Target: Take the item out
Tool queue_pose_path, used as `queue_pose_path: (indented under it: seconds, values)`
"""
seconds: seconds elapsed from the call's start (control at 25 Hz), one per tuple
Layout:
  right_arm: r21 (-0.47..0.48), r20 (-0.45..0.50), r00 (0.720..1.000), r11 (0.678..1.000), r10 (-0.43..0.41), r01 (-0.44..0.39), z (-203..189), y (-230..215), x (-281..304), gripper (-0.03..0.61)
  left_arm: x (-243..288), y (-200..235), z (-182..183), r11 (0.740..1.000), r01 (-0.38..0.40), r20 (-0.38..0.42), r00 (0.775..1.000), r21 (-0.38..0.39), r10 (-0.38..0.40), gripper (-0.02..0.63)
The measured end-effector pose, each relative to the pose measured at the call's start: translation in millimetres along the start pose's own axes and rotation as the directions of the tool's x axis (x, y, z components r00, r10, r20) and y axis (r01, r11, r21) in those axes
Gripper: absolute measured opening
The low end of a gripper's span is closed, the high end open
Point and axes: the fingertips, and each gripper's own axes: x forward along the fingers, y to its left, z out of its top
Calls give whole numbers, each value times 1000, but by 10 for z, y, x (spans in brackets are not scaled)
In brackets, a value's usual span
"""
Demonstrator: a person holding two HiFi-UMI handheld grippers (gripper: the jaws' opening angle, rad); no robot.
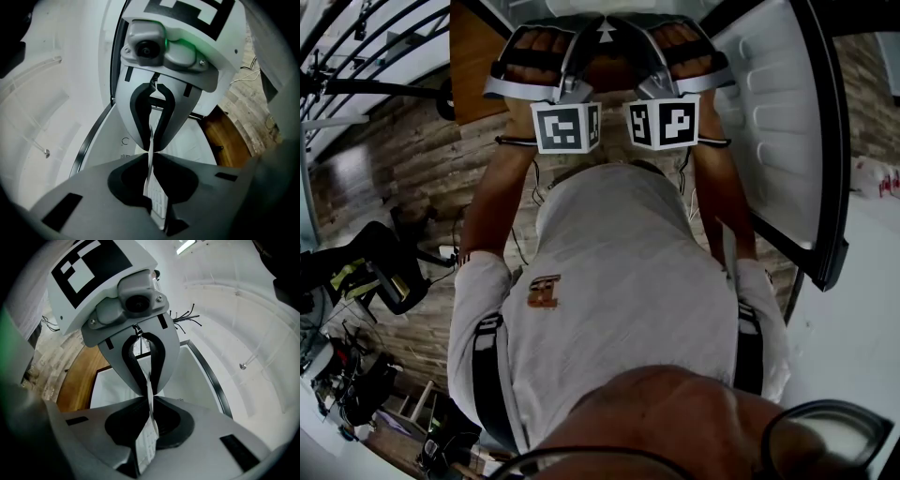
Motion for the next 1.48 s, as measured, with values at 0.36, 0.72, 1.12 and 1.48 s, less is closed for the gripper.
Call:
queue_pose_path:
  seconds: [0.36, 0.72, 1.12, 1.48]
  values:
    - [2, -7, 1000, 1000, -14, 14, 13, -46, -107, 48, -69, 52, 84, 1000, -19, 10, 1000, -10, 19, 43]
    - [9, -12, 1000, 1000, -19, 19, 13, -51, -150, 48, -95, 57, 123, 1000, -23, 17, 1000, -13, 23, 43]
    - [9, -11, 1000, 1000, -25, 25, 98, -102, -166, 48, -167, 123, 92, 999, -28, 18, 999, -15, 29, 44]
    - [14, -18, 999, 999, -30, 31, 125, -96, -130, 48, -169, 114, 48, 1000, -23, 26, 999, -17, 24, 44]
